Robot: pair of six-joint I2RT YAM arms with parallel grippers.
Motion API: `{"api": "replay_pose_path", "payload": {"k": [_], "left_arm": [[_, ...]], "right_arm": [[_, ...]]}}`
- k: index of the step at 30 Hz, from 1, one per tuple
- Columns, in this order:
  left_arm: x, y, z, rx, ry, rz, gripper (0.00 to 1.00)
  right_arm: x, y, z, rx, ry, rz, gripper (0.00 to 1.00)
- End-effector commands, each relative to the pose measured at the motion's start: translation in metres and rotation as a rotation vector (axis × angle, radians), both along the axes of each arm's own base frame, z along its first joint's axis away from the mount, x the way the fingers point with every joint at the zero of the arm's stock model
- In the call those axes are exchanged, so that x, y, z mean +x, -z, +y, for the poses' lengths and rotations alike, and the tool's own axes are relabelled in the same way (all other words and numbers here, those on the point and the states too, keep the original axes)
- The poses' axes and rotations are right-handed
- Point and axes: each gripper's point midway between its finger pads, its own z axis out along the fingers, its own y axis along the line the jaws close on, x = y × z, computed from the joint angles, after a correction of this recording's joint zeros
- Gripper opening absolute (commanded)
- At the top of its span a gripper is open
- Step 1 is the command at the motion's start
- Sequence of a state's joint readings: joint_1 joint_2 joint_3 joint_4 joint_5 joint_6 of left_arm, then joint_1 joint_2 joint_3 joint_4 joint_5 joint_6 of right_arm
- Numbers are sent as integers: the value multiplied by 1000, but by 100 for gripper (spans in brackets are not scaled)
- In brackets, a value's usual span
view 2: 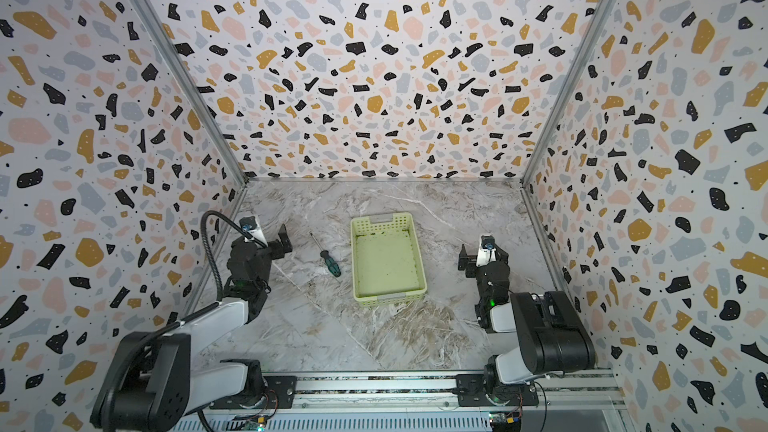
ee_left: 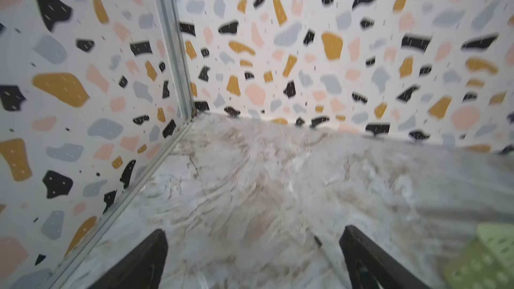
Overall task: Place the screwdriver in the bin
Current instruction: 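Move the left gripper forward over the green-handled screwdriver while the right arm lifts, then lower the left gripper and close it on the screwdriver handle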
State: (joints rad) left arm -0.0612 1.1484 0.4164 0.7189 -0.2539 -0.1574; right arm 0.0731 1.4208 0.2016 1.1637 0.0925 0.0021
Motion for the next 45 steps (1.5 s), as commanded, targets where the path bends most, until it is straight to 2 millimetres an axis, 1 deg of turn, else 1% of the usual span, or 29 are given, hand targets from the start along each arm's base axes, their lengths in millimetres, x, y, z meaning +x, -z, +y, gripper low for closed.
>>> {"api": "replay_pose_path", "payload": {"k": [1, 2, 3, 5, 7, 8, 9, 10, 11, 12, 14, 15, 17, 19, 21, 24, 25, 27, 31, 34, 40, 45], "left_arm": [[-19, -21, 16, -177, -103, -21, 100], [-24, -37, 21, -200, -131, -49, 100], [-28, -48, 25, -215, -160, -62, 100], [-36, -75, 32, -254, -200, -94, 100], [-36, -97, 27, -263, -169, -101, 100], [-34, -106, 21, -270, -132, -96, 100], [-30, -113, 15, -277, -98, -83, 100], [-26, -115, 9, -305, -71, -47, 100], [-24, -114, 5, -342, -63, -8, 100], [-23, -111, 4, -382, -72, 19, 100], [-28, -95, 7, -475, -167, 74, 100], [-31, -88, 7, -501, -204, 86, 99], [-42, -78, -3, -520, -278, 110, 99], [-48, -72, -19, -543, -301, 116, 99], [-52, -62, -38, -574, -315, 133, 100], [-42, -41, -75, -598, -235, 212, 100], [-39, -32, -87, -590, -219, 242, 100], [-33, -15, -102, -573, -209, 299, 99], [-21, 18, -125, -575, -171, 378, 100], [-14, 38, -132, -566, -171, 412, 98], [2, 68, -149, -558, -172, 471, 86], [8, 101, -155, -517, -195, 544, 85]], "right_arm": [[7, -37, -7, 24, 45, -29, 99], [6, -51, -5, 58, 43, -52, 99], [6, -64, -2, 87, 23, -71, 99], [5, -96, 11, 142, -41, -104, 99], [8, -122, 17, 194, -53, -108, 99], [12, -131, 14, 259, -16, -69, 99], [16, -138, 14, 301, 5, -22, 99], [19, -144, 18, 317, 5, 36, 99], [23, -155, 25, 312, -13, 78, 99], [25, -160, 30, 304, -19, 111, 99], [24, -170, 41, 283, -25, 153, 99], [22, -172, 44, 272, -14, 167, 99], [18, -174, 50, 227, -8, 203, 99], [12, -174, 53, 205, -7, 242, 99], [7, -173, 61, 194, -56, 282, 99], [-3, -172, 82, 176, -159, 320, 99], [-6, -171, 86, 168, -171, 327, 99], [-12, -167, 90, 167, -186, 336, 99], [-24, -158, 88, 178, -190, 342, 99], [-33, -153, 87, 182, -193, 348, 99], [-41, -145, 80, 172, -171, 369, 99], [-46, -135, 64, 181, -128, 371, 99]]}}
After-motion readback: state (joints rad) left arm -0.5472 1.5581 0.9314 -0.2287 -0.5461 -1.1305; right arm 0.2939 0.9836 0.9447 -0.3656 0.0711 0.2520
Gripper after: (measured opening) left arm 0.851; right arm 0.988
